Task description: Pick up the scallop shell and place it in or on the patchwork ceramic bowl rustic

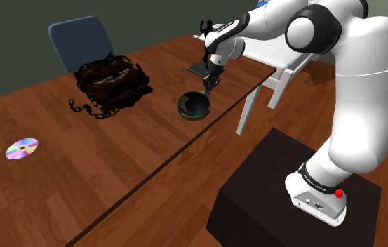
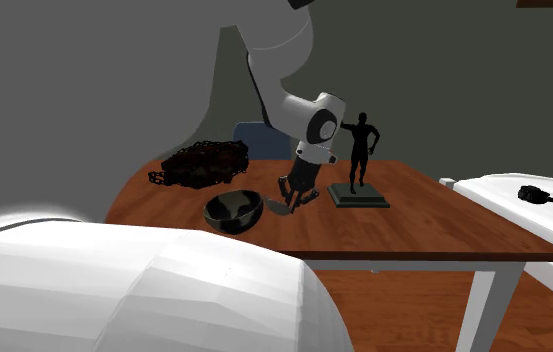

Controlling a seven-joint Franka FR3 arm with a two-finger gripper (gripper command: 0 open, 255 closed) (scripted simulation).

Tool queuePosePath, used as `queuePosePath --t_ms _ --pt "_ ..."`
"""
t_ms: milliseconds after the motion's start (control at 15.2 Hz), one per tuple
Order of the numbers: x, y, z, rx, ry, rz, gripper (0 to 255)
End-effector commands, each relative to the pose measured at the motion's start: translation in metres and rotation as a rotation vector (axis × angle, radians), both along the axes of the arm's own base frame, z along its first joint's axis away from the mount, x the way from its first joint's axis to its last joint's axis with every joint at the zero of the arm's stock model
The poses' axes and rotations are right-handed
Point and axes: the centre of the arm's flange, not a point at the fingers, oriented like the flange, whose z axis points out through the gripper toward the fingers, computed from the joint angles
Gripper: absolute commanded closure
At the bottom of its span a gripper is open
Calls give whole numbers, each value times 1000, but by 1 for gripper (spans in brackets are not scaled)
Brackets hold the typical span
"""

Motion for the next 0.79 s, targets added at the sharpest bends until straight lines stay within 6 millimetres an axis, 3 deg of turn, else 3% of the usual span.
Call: queuePosePath --t_ms 0,726 --pt "1 0 10 0 0 0 255" --pt "1 0 68 0 0 0 255"
